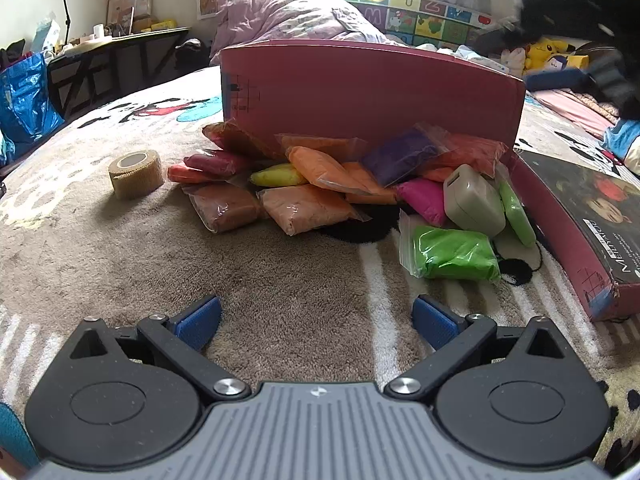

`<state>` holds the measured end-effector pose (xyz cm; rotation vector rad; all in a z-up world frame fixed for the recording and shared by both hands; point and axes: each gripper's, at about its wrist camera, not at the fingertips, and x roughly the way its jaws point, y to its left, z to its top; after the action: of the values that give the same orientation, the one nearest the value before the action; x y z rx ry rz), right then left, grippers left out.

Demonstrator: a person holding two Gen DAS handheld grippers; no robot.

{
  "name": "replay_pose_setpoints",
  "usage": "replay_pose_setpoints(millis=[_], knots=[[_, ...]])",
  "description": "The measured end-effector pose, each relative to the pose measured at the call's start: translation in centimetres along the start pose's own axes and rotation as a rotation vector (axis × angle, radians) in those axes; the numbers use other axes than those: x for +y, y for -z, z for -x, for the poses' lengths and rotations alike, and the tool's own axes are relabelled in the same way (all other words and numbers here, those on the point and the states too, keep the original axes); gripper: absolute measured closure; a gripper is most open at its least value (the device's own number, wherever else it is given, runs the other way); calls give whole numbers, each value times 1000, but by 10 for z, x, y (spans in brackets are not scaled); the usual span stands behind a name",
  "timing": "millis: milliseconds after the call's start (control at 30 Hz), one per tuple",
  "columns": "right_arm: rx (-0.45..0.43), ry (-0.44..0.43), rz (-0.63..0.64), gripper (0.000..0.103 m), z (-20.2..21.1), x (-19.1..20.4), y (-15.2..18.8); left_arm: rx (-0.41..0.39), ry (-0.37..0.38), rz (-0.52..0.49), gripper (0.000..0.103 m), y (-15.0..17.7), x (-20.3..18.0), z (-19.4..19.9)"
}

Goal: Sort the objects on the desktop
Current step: 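Lower the green bag into the pink box and open the right gripper, then grasp the bright green dough bag from the pile with the right gripper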

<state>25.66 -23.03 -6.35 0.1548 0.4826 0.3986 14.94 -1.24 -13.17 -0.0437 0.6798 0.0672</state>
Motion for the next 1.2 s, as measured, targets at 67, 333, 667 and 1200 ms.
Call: replay_pose_setpoints(millis=[67,333,667,1200], knots=[[10,-8,5,38,7,3,19,-3,2,-7,1,1,0,0],[86,-13,39,38,11,16,93,-1,44,-48,1,3,7,5],[118,-59,73,37,-5,36,108,6,43,-85,1,10,18,16],[139,19,231,29,-44,67,120,-2,20,-94,1,14,18,15]])
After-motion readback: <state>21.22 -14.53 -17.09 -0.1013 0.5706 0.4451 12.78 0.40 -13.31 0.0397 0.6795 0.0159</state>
